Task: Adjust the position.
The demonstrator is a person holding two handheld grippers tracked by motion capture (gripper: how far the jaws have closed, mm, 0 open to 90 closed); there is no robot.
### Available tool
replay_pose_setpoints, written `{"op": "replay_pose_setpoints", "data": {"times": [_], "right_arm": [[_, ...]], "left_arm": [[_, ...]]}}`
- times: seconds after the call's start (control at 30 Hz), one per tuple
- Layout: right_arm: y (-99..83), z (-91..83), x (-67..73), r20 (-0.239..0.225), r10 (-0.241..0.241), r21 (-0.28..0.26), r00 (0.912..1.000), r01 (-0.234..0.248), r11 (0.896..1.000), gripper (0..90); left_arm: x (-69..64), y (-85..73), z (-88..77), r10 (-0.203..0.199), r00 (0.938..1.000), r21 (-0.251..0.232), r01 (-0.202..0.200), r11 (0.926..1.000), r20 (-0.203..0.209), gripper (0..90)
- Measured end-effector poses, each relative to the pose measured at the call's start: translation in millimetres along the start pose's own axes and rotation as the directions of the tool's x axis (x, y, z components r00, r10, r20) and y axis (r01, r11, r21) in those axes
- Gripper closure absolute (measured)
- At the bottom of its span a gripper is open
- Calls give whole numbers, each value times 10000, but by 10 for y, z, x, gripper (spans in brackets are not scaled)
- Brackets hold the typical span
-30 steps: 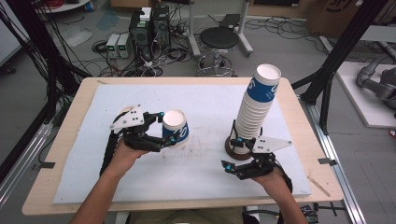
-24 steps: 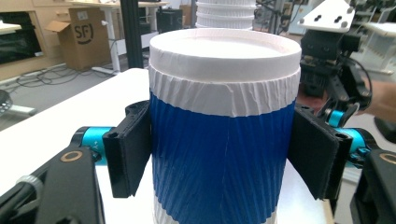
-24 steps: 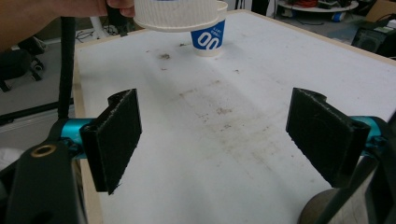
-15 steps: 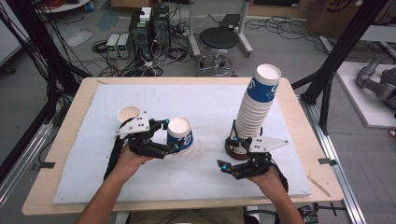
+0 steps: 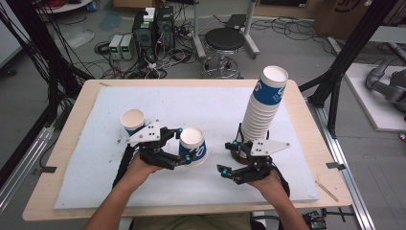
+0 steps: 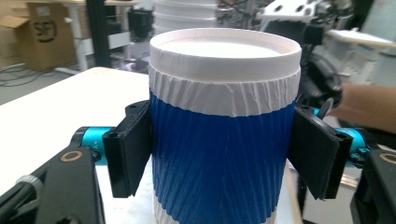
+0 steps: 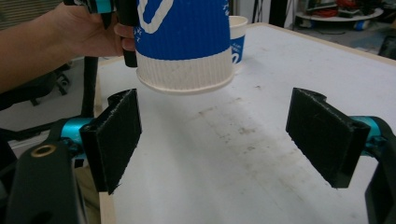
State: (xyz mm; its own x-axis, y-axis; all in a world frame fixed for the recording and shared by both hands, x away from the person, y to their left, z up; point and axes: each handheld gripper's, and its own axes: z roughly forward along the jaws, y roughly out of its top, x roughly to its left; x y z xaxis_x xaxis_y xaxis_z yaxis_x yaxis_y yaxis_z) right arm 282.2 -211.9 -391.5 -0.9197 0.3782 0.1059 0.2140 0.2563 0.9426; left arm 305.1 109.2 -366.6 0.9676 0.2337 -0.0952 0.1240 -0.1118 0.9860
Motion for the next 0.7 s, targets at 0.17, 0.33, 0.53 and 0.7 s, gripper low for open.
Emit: {"op": "replay_pose_setpoints", "data": {"times": [0.17, 0.33, 0.53, 0.7], "right_arm": [[4, 101, 44, -429, -11, 127, 9991, 17, 9999, 185], [-4, 152, 68, -697, 21, 197, 9976, -7, 9998, 185], [-9, 221, 75, -943, -11, 200, 9955, 30, 9998, 185], [-15, 238, 83, -1512, 79, -34, 9885, -85, 10000, 181]], "left_arm": [[-49, -2, 53, 87, 9991, 59, -89, 9999, 417, 275], [-67, -1, 87, 125, 9980, 81, -130, 9999, 626, 275], [-90, -6, 130, 193, 9937, 155, -211, 9997, 1101, 275], [-96, -1, 133, 137, 9878, -67, -128, 9999, 1549, 276]]}}
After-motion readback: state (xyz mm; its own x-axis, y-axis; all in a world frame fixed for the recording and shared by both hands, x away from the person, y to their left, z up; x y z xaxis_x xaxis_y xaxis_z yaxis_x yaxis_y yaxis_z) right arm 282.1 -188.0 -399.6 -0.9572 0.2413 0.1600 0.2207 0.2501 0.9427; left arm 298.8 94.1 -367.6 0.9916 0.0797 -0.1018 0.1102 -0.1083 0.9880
